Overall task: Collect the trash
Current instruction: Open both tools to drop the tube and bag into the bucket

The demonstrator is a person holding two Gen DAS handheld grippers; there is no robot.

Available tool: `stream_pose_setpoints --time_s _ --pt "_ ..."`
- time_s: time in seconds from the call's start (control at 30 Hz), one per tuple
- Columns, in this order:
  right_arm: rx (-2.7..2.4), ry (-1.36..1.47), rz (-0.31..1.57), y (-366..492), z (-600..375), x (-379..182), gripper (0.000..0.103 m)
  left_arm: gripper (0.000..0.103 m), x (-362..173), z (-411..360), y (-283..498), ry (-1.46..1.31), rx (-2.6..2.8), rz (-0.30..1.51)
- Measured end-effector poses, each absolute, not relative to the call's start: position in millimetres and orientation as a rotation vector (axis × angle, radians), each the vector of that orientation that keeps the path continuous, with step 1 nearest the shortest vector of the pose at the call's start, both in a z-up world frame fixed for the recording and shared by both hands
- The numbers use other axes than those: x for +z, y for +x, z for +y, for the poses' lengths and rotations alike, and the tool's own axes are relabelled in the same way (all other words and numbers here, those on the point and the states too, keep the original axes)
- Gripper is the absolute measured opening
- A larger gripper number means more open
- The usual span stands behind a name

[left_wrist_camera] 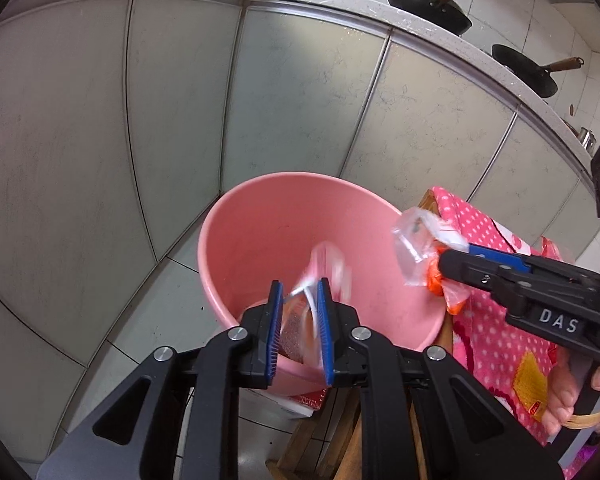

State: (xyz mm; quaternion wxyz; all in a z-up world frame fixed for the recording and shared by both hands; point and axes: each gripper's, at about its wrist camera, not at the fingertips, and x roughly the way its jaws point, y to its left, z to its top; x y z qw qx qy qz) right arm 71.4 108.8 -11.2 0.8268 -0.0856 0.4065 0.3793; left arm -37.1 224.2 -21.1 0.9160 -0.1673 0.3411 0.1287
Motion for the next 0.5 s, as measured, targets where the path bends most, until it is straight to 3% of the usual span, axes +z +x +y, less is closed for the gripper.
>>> stream_pose_setpoints --time_s 0.5 --pt "0.786 -0.173 0.852 66 85 -9 0.041 0.021 -17 221 -32 -0.366 0.236 0.708"
